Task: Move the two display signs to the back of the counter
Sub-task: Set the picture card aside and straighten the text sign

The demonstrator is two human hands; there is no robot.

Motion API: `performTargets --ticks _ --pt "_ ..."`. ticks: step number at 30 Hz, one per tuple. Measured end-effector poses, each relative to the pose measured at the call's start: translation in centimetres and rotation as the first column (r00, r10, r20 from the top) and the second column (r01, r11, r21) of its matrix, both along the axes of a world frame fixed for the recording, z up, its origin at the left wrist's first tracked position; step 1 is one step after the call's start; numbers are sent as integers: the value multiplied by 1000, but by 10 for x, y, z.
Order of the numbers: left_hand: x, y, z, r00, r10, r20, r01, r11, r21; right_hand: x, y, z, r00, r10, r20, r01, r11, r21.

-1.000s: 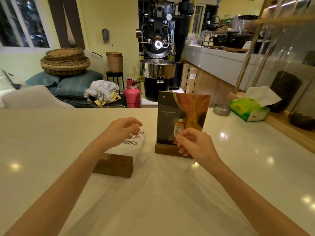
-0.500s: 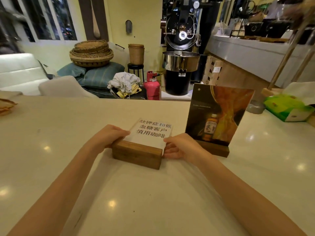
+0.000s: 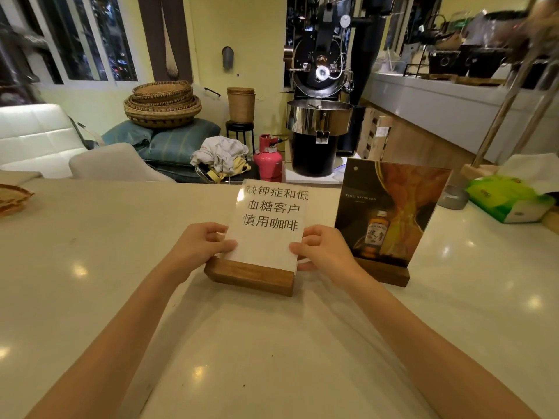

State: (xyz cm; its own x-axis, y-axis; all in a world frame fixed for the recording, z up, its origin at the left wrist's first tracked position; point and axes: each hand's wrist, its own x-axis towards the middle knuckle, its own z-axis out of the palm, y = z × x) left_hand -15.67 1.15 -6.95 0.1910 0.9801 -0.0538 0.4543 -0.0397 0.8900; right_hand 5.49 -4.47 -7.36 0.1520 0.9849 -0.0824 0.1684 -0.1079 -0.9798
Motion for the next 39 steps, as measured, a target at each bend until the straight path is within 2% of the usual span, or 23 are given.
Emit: performTargets --ticks 5,10,15,27,34,39 --pt "3 -3 1 987 1 159 -20 992 121 1 -8 7 990 -14 139 -14 981 193" --pt "6 -5 2 980 -40 193 -6 974 229 3 -18 7 963 -63 261 -24 948 317" --pt "13 -9 -3 971 -52 233 -21 953 301 6 -27 4 936 -88 342 -48 927 371" --pt "14 -17 -10 975 -59 215 -9 953 304 6 -33 -3 916 -91 392 -67 926 371" --pt "13 -23 -12 985 -35 171 -12 965 261 12 -36 -2 922 -7 387 -135 931 338" --pt "17 -30 -15 991 -9 135 -20 977 213 10 -36 -6 919 -18 395 -108 949 295"
